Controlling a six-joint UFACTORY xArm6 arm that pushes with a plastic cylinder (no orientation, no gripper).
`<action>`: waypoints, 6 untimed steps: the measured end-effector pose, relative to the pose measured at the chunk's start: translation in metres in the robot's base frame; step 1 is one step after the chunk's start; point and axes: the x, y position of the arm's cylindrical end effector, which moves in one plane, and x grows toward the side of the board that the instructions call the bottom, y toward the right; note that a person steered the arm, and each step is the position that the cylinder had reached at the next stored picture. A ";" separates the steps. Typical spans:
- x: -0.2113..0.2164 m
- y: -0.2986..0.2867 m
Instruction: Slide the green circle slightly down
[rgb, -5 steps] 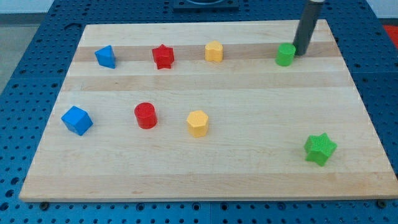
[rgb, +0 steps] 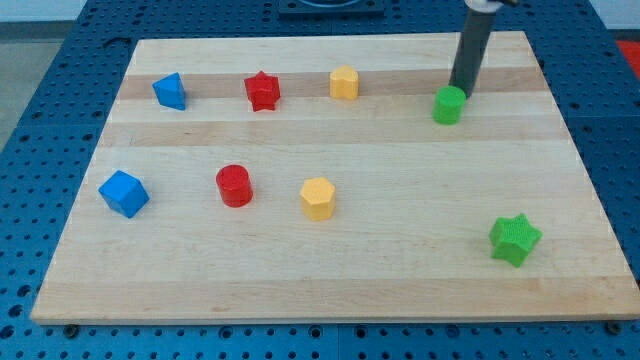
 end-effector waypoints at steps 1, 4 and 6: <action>0.006 0.002; 0.032 -0.005; 0.071 0.000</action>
